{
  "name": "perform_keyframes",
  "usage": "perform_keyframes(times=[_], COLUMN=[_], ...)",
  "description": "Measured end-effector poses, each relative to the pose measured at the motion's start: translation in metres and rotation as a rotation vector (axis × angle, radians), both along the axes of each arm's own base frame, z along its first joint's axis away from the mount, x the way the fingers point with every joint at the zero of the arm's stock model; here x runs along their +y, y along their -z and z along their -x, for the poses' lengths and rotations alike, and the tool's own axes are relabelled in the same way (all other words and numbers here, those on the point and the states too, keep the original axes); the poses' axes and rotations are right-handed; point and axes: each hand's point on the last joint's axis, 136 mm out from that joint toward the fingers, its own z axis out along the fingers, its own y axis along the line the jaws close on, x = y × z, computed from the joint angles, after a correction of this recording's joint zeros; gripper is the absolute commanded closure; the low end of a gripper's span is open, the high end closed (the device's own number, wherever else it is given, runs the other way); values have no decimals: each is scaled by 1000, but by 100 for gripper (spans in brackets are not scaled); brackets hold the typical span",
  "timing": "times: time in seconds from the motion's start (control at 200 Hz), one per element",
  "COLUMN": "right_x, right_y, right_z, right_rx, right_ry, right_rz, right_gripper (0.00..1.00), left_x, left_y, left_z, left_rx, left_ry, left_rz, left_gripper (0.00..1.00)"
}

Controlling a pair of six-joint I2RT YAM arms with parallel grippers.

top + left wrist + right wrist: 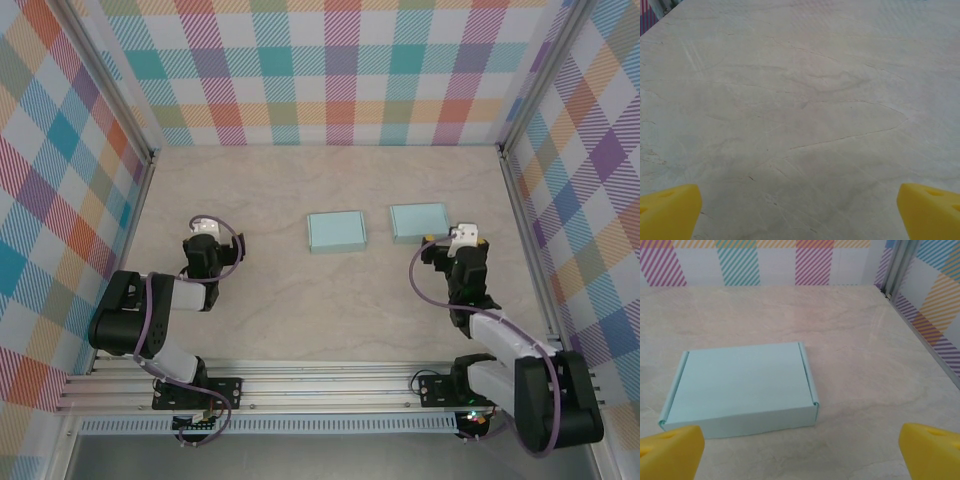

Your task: Fold the paper box

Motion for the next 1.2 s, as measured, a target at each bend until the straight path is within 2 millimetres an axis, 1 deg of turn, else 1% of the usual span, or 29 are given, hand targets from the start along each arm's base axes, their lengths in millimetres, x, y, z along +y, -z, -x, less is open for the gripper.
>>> perform_keyframes(times=[0.145, 0.285, 0.475, 0.605, 0.685, 0.755, 0.82, 0.935, 1.2], right_x=[6, 6, 13, 15, 13, 8, 4, 0, 2], right_y=[10, 22, 49, 61, 56, 44, 36, 38, 42], right_z=[-10, -19, -27, -33, -42, -54, -60, -60, -59], right_rx=[0, 3, 48, 80, 81, 59, 38, 50, 67], right_ry=[-41, -67, -120, -142, -137, -124, -115, -104, -108], right_rz=[-4, -23, -45, -59, -69, -82, -90, -101, -108], right_gripper=[0, 0, 0, 0, 0, 0, 0, 0, 0], left_x=[-1, -2, -2, -3, -3, -3, -3, -3, -3], left_y=[2, 3, 3, 3, 3, 3, 3, 3, 3], left_z=[1, 1, 1, 1, 1, 1, 1, 1, 1], left_rx=[10, 10, 10, 10, 10, 10, 10, 10, 10], left_ry=[5, 6, 9, 10, 10, 10, 10, 10, 10], left_rz=[10, 14, 15, 16, 16, 16, 16, 16, 16], left_gripper=[0, 0, 0, 0, 0, 0, 0, 0, 0])
